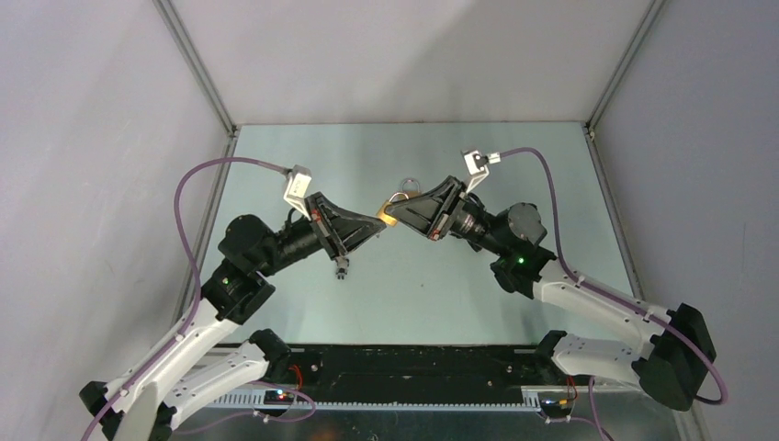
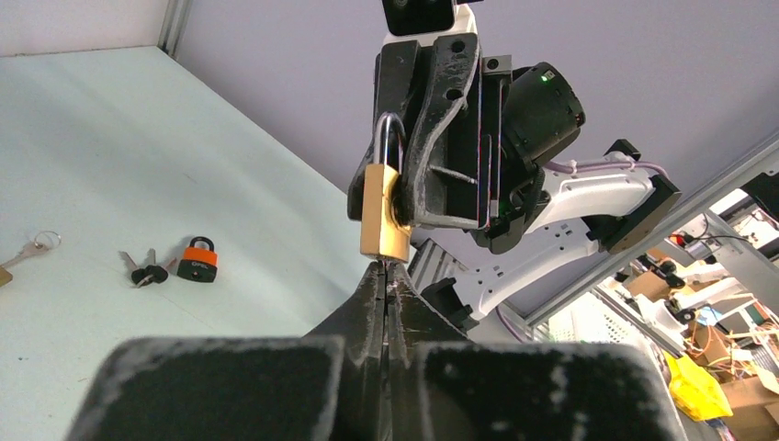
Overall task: Lock with the key
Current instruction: Place the lock at the center of the board.
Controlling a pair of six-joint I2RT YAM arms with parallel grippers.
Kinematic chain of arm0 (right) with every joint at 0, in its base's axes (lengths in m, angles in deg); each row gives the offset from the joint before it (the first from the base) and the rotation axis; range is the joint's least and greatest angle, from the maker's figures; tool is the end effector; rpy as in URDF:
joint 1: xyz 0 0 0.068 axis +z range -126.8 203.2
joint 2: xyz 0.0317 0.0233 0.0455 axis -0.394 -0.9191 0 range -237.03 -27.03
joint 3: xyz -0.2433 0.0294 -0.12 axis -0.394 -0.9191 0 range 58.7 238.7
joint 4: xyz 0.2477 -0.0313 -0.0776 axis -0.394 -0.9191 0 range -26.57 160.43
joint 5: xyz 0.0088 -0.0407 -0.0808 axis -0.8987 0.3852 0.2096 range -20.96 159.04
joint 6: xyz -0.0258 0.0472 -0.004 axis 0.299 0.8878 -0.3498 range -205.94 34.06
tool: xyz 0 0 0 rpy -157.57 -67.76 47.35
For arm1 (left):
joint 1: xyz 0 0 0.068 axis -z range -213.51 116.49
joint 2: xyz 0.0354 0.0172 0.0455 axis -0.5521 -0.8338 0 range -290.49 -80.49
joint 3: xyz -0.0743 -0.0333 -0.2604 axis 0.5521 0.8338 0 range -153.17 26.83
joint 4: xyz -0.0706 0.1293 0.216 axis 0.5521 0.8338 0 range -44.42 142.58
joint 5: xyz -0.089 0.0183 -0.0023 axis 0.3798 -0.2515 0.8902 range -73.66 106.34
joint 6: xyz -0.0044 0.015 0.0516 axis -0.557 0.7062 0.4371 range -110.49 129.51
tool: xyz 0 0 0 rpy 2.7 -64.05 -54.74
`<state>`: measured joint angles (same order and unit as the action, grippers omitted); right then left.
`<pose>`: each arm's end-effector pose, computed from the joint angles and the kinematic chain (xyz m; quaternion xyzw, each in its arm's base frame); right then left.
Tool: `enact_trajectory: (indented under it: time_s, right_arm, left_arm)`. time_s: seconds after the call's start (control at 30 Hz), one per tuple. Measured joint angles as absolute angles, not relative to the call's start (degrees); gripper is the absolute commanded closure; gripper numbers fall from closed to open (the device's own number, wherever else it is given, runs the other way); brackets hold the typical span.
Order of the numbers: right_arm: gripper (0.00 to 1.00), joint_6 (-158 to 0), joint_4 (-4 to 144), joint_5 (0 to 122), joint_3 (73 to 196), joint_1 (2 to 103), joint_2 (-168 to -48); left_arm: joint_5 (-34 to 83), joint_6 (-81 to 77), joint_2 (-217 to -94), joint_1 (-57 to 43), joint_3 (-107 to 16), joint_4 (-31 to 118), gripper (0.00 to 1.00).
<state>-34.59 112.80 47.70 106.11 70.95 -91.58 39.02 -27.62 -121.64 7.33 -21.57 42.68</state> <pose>0.1621 0.1975 0.3827 -0.1397 0.5310 0.6958 0.4630 0.1135 -0.1161 0.3965 0.1711 0.6240 -0.5711 0.5051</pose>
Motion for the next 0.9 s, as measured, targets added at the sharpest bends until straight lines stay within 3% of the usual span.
enact_trajectory:
  time_s: [0.4, 0.57, 0.9]
  right_arm:
    - [1.0, -35.66, 110.06, 56.53, 99.69, 64.41, -81.09]
    - [1.0, -35.48, 99.64, 57.68, 99.67, 61.7, -79.78]
    - [0.96, -31.37, 66.92, 61.07, 94.51, 58.56, -88.5]
  left_arm:
    - [38.98, -28.21, -121.42, 7.35, -19.91, 43.36, 1.0]
    - [34.93, -27.99, -125.11, 7.35, -19.8, 45.61, 1.0]
    - [27.46, -27.53, -156.17, 7.35, -20.39, 47.71, 1.0]
